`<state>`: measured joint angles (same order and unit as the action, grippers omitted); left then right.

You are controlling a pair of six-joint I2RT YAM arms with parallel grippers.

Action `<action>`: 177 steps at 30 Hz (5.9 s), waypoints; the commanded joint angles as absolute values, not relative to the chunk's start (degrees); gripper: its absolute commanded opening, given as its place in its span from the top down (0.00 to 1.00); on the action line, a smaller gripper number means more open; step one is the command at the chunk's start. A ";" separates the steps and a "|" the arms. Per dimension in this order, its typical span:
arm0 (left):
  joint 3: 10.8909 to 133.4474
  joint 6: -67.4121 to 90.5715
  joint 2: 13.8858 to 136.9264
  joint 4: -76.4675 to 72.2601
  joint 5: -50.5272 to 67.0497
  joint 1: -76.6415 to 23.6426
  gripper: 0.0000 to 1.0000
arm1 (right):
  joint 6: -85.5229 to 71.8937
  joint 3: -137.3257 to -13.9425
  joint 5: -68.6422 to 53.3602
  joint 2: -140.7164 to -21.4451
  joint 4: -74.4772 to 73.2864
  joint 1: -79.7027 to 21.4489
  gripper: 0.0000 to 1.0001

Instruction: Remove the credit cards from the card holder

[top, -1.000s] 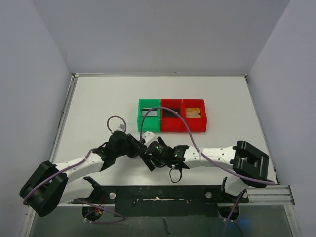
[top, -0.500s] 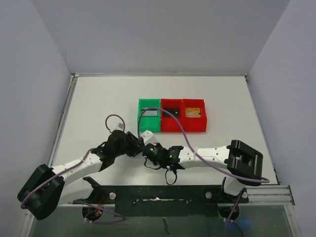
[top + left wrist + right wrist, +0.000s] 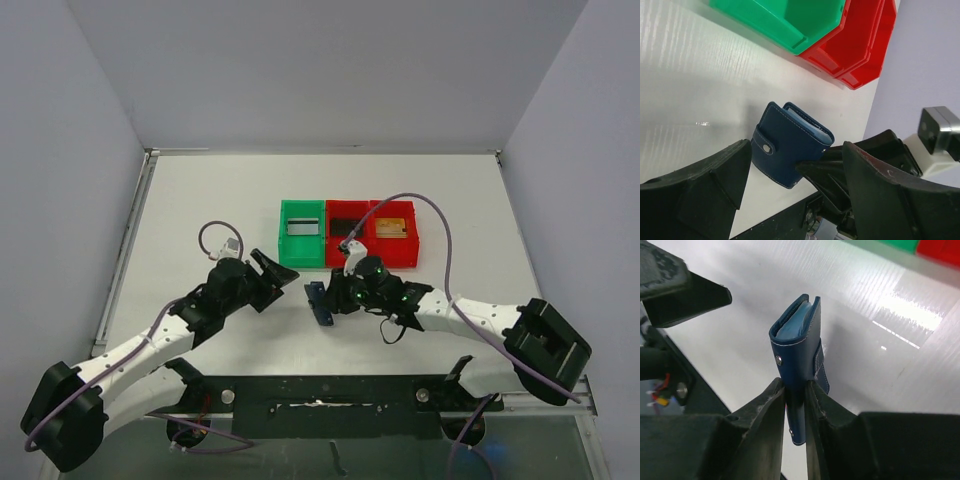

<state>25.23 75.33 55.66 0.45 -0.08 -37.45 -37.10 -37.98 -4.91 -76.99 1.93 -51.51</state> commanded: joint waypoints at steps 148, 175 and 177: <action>62.23 33.07 94.22 19.62 -10.14 -60.41 0.49 | -67.67 -16.87 -6.77 -72.42 13.76 -35.27 1.00; 61.50 35.60 95.76 26.84 -22.12 -59.07 0.83 | -67.21 -15.91 -7.62 -69.77 12.88 -33.24 1.00; 61.06 35.52 95.50 26.60 -21.43 -58.42 0.85 | -67.13 -15.91 -7.80 -69.76 12.84 -33.15 1.00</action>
